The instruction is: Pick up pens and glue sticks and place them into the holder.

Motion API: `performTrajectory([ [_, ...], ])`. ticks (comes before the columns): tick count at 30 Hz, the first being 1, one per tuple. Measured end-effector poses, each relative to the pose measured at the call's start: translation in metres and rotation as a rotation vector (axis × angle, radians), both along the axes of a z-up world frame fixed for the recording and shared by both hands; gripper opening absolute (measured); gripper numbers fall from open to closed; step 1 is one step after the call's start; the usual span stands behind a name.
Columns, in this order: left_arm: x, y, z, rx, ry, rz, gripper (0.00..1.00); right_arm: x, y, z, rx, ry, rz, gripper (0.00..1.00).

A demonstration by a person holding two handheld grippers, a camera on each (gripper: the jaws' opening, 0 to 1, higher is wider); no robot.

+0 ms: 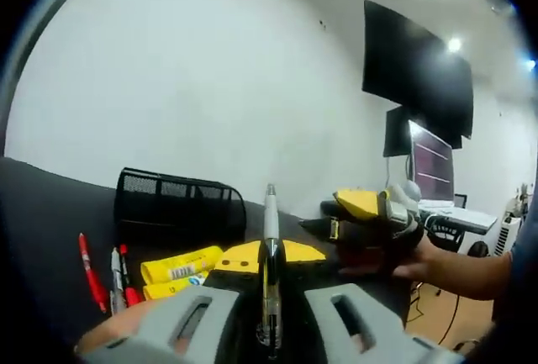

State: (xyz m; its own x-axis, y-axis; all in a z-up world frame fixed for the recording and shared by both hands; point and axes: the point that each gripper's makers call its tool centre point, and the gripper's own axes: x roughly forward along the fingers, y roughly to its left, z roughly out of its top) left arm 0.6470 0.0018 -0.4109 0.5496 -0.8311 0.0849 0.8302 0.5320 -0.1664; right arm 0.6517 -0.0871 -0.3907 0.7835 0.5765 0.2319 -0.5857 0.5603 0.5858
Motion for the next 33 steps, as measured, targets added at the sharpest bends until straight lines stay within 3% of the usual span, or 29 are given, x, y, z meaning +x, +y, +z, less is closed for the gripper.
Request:
performTrajectory([
  [8,-0.003,-0.002,-0.010,0.035,-0.015,0.002,0.08,0.002,0.025,-0.007,0.002,0.009,0.054,0.43],
  [12,-0.003,-0.002,-0.009,0.032,-0.020,0.001,0.08,0.005,0.028,0.003,0.109,0.002,0.068,0.42],
  [17,-0.003,0.000,-0.010,0.029,-0.026,0.000,0.08,0.010,0.043,0.008,0.133,-0.010,0.101,0.42],
  [26,-0.005,0.006,-0.005,-0.011,-0.031,-0.004,0.08,-0.005,0.056,0.006,0.120,-0.027,0.139,0.33],
  [33,-0.012,-0.003,-0.010,0.039,-0.059,-0.024,0.08,-0.006,0.059,0.005,0.116,-0.024,0.157,0.28],
])
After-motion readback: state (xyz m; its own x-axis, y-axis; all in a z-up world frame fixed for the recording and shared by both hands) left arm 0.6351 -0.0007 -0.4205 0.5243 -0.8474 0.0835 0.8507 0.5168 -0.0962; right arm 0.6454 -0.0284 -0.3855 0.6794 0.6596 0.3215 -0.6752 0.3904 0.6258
